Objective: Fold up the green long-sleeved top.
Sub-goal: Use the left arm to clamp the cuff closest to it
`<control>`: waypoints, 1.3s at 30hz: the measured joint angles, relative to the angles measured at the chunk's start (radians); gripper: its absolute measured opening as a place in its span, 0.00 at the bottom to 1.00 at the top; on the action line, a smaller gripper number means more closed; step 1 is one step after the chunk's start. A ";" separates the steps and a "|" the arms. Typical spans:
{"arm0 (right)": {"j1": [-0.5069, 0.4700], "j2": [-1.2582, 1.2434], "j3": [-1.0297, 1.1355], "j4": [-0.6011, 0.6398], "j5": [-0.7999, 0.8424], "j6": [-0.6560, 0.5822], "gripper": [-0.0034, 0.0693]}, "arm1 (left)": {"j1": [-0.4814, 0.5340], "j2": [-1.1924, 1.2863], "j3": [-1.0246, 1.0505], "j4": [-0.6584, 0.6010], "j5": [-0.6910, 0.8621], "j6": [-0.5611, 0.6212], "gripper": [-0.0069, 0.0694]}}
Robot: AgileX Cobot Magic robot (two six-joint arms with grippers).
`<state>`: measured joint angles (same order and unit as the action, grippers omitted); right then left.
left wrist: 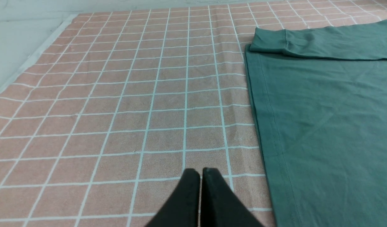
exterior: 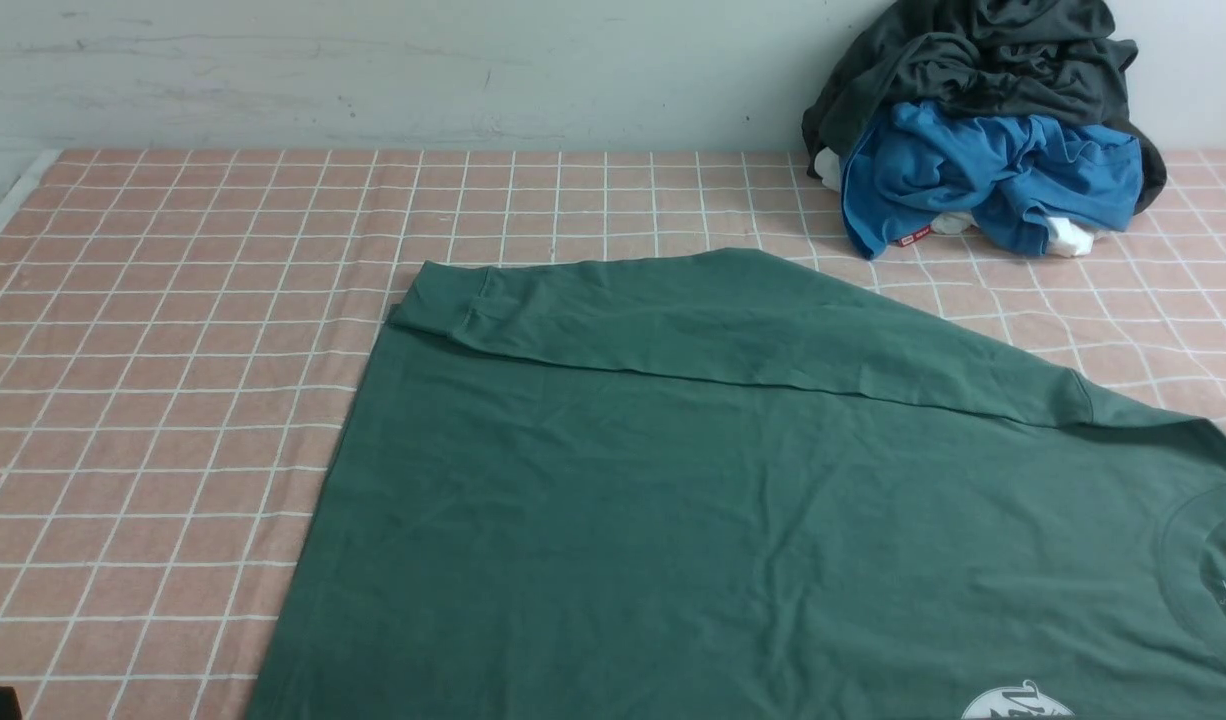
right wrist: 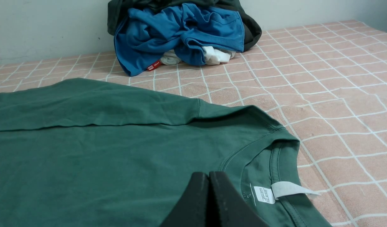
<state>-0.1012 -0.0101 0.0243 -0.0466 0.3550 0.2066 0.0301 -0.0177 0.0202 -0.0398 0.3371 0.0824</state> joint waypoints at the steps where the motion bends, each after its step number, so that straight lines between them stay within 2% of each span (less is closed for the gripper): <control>1: 0.000 0.000 0.000 0.000 0.000 0.000 0.03 | 0.000 0.000 0.000 0.003 -0.001 0.000 0.09; 7: 0.000 0.000 0.000 0.000 0.000 0.000 0.03 | 0.000 0.000 0.000 -0.007 -0.009 -0.001 0.09; 11: 0.000 0.000 0.000 0.003 0.000 0.000 0.03 | 0.000 0.000 0.004 -0.084 -0.026 -0.017 0.09; 13: 0.000 0.000 0.000 0.014 0.000 0.000 0.03 | 0.000 0.000 0.006 -0.163 -0.028 -0.046 0.09; 18: 0.000 0.000 0.000 0.149 0.000 0.024 0.03 | 0.000 0.000 0.009 -0.506 -0.033 -0.191 0.09; 20: 0.000 0.000 0.000 0.293 0.000 0.072 0.03 | 0.000 0.000 0.009 -0.684 -0.047 -0.252 0.09; 21: 0.000 0.000 0.000 0.340 0.000 0.089 0.03 | 0.000 0.000 0.009 -0.736 -0.051 -0.260 0.09; 23: 0.000 0.000 0.001 0.509 0.001 0.149 0.03 | 0.000 0.000 0.009 -0.808 -0.054 -0.267 0.09; 24: 0.000 0.000 0.001 0.610 0.003 0.178 0.03 | 0.000 0.000 0.009 -0.835 -0.056 -0.261 0.09; 26: 0.000 0.000 0.000 0.735 -0.001 0.200 0.03 | 0.000 0.000 0.009 -0.855 -0.066 -0.246 0.09; 29: 0.000 0.000 0.000 0.849 -0.010 0.193 0.03 | 0.000 0.000 0.009 -0.865 -0.077 -0.228 0.09; 34: 0.000 0.000 0.000 0.870 -0.027 0.135 0.03 | 0.000 0.000 0.005 -0.867 -0.076 -0.179 0.09; 37: 0.000 0.000 0.000 0.875 -0.029 0.094 0.03 | 0.000 0.000 -0.055 -0.861 -0.052 -0.049 0.09; 39: 0.000 0.000 -0.010 0.865 -0.010 0.018 0.03 | 0.000 0.000 -0.128 -0.847 -0.018 0.114 0.09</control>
<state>-0.1012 -0.0101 0.0141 0.8180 0.3449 0.2244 0.0301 -0.0177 -0.1077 -0.8869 0.3194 0.1967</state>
